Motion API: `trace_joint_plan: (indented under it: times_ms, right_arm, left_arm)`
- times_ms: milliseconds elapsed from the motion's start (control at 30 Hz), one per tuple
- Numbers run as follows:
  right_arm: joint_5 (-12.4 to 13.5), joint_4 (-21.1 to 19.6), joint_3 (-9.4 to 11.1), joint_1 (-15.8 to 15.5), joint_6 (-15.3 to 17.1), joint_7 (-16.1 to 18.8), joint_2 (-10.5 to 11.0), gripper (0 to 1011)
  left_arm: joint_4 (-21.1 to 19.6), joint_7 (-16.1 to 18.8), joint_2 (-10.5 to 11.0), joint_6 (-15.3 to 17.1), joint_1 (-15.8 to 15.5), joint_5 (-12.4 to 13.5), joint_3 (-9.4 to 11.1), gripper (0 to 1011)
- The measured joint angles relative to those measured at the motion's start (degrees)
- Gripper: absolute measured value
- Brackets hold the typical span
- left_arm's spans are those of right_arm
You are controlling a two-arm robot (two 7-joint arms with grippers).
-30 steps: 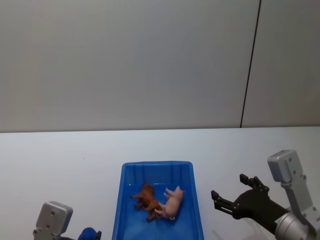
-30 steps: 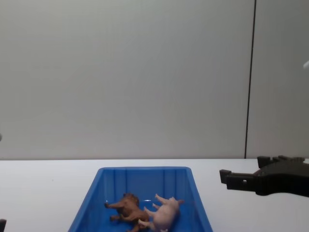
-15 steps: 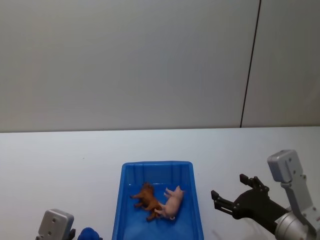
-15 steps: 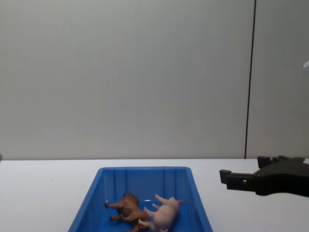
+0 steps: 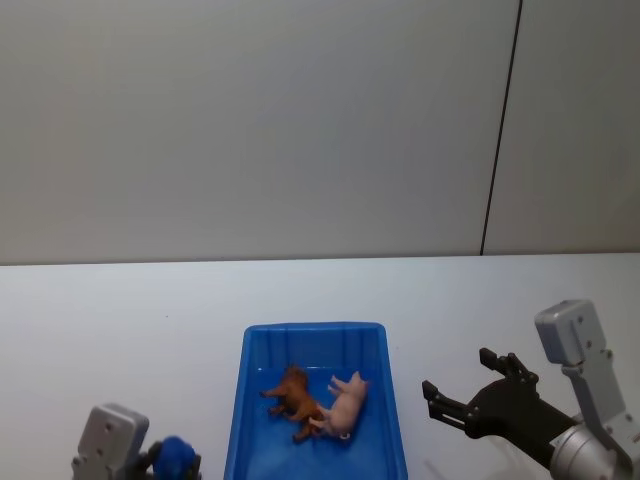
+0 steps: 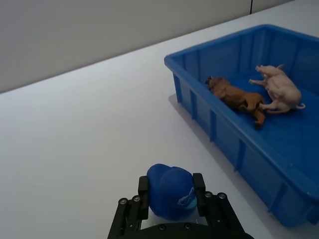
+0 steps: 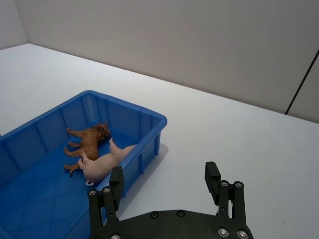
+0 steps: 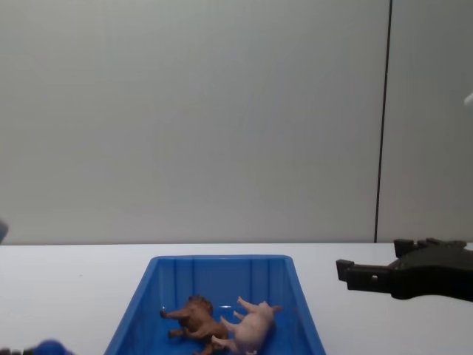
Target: Pick up the two dolls from the table and place them into the box.
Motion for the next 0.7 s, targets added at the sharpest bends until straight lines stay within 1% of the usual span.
trace_joint_plan:
  times_ms: [233, 367, 500, 533, 633, 667, 700]
  right_arm:
    - [0.0, 0.0, 0.0, 0.0, 0.0, 0.0, 0.0, 1001]
    - [0.0, 0.0, 0.0, 0.0, 0.0, 0.0, 0.0, 1001]
    - [0.0, 0.0, 0.0, 0.0, 0.0, 0.0, 0.0, 1001]
    - [0.0, 0.0, 0.0, 0.0, 0.0, 0.0, 0.0, 1001]
    - [0.0, 0.0, 0.0, 0.0, 0.0, 0.0, 0.0, 1001]
    - [0.0, 0.0, 0.0, 0.0, 0.0, 0.0, 0.0, 1001]
    - [0.0, 0.0, 0.0, 0.0, 0.0, 0.0, 0.0, 1001]
  left_arm:
    - [-1.4, -0.8, 0.1, -0.6, -1.5, 2.0, -0.9, 485]
    - [-1.9, -1.7, -0.5, -0.9, -2.9, 3.6, -1.1, 462]
    - [-2.0, -3.0, -1.7, -1.4, -4.9, 5.7, -1.1, 439]
    - [-1.9, -3.6, -2.4, -1.6, -5.8, 6.5, -1.0, 426]
    - [-1.6, -4.5, -3.4, -1.9, -7.1, 7.7, -0.8, 411]
    - [-1.2, -5.3, -4.2, -2.1, -8.0, 8.5, -0.5, 399]
    - [-1.0, -5.6, -4.6, -2.2, -8.5, 8.9, -0.4, 414]
